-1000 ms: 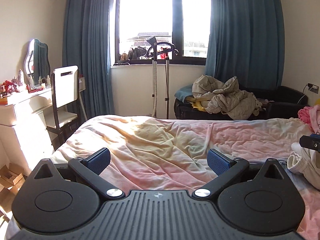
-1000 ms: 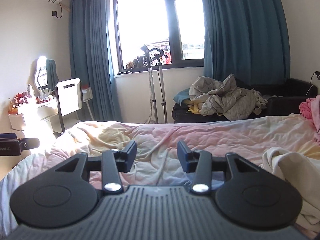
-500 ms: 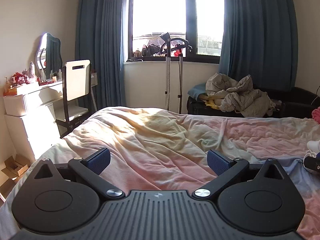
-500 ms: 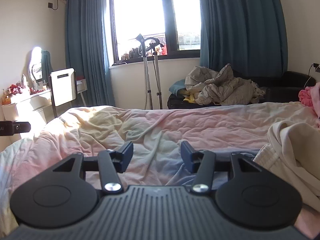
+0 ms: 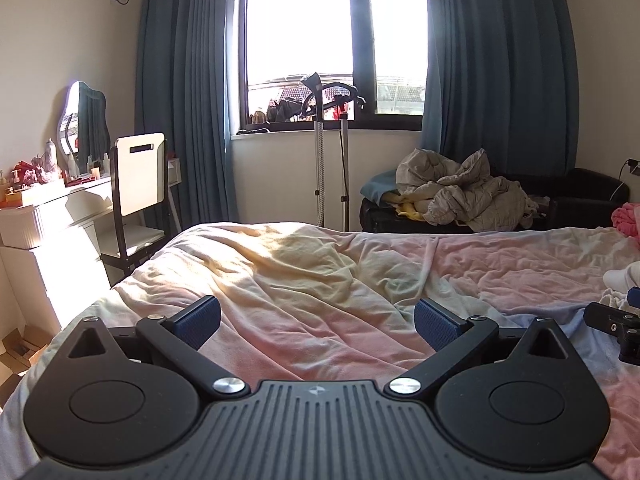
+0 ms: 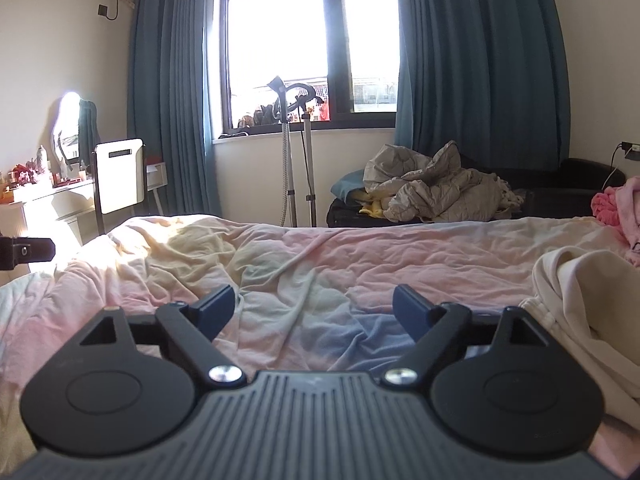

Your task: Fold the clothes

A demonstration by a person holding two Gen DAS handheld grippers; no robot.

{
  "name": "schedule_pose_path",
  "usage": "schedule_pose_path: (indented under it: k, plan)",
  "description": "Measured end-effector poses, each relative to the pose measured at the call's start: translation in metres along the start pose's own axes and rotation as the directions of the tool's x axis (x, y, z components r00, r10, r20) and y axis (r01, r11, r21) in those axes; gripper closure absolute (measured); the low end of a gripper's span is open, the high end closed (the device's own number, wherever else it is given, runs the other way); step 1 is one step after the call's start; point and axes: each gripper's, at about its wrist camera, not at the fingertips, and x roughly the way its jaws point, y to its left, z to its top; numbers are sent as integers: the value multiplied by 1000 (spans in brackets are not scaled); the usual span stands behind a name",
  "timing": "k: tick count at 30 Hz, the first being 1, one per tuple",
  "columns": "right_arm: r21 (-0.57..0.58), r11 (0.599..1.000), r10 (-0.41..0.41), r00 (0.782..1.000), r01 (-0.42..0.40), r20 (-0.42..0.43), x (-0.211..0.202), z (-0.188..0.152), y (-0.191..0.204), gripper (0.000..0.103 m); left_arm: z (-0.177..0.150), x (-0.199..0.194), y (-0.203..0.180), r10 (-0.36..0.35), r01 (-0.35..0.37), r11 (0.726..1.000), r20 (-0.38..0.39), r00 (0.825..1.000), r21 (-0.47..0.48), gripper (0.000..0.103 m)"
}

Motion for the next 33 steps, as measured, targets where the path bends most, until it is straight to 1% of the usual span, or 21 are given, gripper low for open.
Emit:
schedule_pose_path:
  k: [1,3,4,5,9,18,33]
  plan:
    - [3,1000,1,1000,-1,7,-1,0,0,15,-1,1,-1,0,0,1000,2,1000,1,0]
    - [13,1000,6,1000,-6,20,-3,1,-1,8,-3,2,-2,-2,2,1000,-5,1000,1,0]
    - [15,1000,10,1000,-10,23,-3,1,-1,3,-4,3,-2,-4,4,1000,-9,1000,1,0]
    - [16,1000,14,1000,-15,25,-4,1,-1,0,-4,4,-2,-7,7,1000,-14,1000,-2,0]
    - [9,1000,17,999,-17,28,-7,2,-2,0,-7,7,-3,-14,13,1000,-17,1000,-13,0]
    - [32,999,12,1000,-12,11,-8,3,-6,0,-12,8,-11,2,-1,999,-21,1000,33,0]
    - [18,1000,24,1000,-24,-4,-6,2,-2,0,-14,6,-13,1,0,999,-16,1000,40,0]
